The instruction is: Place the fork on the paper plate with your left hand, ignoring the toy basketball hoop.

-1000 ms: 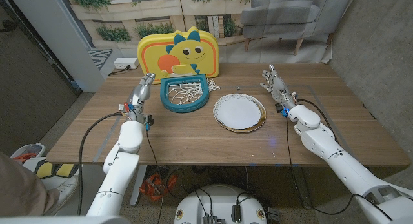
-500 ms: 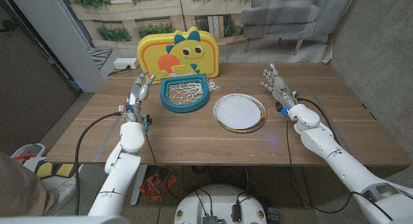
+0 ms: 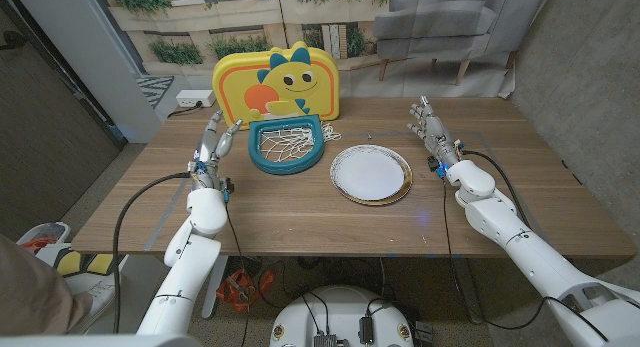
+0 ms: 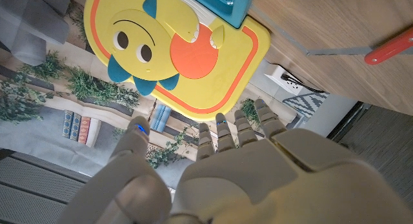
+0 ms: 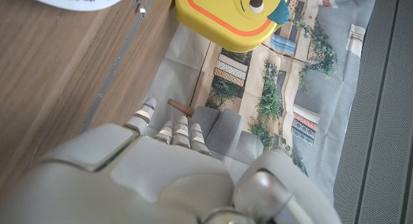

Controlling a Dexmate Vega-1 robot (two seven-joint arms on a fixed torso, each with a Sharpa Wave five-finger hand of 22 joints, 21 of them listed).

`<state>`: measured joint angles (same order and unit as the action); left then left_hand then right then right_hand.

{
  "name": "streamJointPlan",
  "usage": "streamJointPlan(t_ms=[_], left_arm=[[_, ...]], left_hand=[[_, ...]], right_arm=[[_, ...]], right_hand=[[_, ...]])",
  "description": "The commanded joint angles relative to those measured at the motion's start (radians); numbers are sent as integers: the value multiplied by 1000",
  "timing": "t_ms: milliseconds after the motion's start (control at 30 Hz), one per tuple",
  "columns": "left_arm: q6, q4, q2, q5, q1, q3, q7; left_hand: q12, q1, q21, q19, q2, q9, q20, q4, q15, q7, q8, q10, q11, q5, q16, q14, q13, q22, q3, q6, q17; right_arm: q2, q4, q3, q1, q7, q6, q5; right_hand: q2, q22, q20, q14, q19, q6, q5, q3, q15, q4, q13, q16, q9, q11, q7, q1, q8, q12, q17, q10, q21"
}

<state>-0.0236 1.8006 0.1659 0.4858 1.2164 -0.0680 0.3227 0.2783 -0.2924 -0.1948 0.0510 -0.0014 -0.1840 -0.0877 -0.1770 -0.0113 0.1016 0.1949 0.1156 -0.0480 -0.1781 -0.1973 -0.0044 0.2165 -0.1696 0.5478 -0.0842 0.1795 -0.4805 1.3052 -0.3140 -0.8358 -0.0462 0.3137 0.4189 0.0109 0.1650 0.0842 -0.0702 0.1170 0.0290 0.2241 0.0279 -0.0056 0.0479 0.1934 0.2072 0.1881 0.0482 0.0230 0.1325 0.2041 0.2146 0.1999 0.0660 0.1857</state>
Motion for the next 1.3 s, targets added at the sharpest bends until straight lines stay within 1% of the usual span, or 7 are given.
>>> streamJointPlan(t_ms=[33, 167, 400, 600, 733, 1100, 1300], left_arm=[[-121, 50, 0, 85, 12, 19, 28], [-167, 66, -3, 107, 13, 24, 34], [-215, 80, -9, 129, 12, 32, 48], [-243, 91, -6, 136, 15, 36, 43], [-263, 96, -8, 146, 16, 38, 51], [-336, 123, 1, 194, 25, 55, 46], [-360, 133, -1, 208, 31, 61, 51]], left_hand=[[4, -32, -3, 15, -12, -5, -20, -6, 3, -11, 2, 14, -12, -3, -9, 29, 5, -5, 3, 8, 4], [13, -67, -14, 50, -31, -5, -55, -3, 3, -11, 5, 39, -25, -2, -13, 50, 10, -8, 1, 13, 6], [28, -90, -16, 61, -54, -6, -71, 1, 4, -12, 9, 85, -36, -2, -23, 82, 15, -11, -7, 13, 8], [39, -104, -16, 65, -62, -6, -76, 4, 0, -7, 9, 119, -49, -2, -19, 77, 18, -12, -11, 14, 9], [54, -121, -12, 64, -66, -6, -77, 8, -8, 1, 13, 174, -29, -2, -9, 55, 18, -12, -14, 6, 7], [58, -199, -6, 55, -62, -5, -81, 1, -16, 18, 10, 232, -80, -4, -5, 44, 18, -11, -5, 28, 5], [52, -226, -4, 53, -60, -5, -84, 2, -17, 21, 9, 231, -82, -2, -6, 44, 20, -11, -3, 37, 5]], right_arm=[[-5, 1, -13, -1, 28, 18, -16], [-7, 2, -16, -3, 36, 21, -20], [-11, 1, -22, -2, 47, 28, -27], [-15, 5, -27, -2, 56, 27, -32], [-21, 13, -31, -3, 64, 26, -40], [-31, 18, -41, -3, 81, 29, -51], [-35, 21, -43, -6, 84, 32, -50]], right_hand=[[1, 4, -1, 6, 11, 7, -2, -2, -2, -4, 2, 6, 2, 3, 1, 10, 5, 5, 1, 13, 10], [1, 4, -1, 7, 12, 8, -3, -2, -2, -5, 2, 7, 3, 2, 2, 11, 5, 5, 1, 14, 10], [1, 4, -1, 9, 14, 13, -3, -1, -3, -7, 3, 7, 3, 3, 3, 14, 6, 4, 1, 16, 10], [1, 4, -2, 11, 16, 14, -4, -1, -3, -9, 3, 7, 3, 2, 5, 16, 6, 4, 1, 18, 9], [2, 4, -2, 12, 17, 15, -4, -1, -4, -10, 3, 7, 3, 2, 6, 17, 6, 4, 1, 18, 9], [3, 4, -1, 13, 17, 16, -4, 0, -4, -12, 4, 6, 3, 2, 5, 20, 5, 3, 1, 18, 8], [3, 4, -2, 14, 18, 16, -5, 0, -5, -13, 4, 6, 3, 2, 5, 22, 5, 2, 1, 19, 8]])
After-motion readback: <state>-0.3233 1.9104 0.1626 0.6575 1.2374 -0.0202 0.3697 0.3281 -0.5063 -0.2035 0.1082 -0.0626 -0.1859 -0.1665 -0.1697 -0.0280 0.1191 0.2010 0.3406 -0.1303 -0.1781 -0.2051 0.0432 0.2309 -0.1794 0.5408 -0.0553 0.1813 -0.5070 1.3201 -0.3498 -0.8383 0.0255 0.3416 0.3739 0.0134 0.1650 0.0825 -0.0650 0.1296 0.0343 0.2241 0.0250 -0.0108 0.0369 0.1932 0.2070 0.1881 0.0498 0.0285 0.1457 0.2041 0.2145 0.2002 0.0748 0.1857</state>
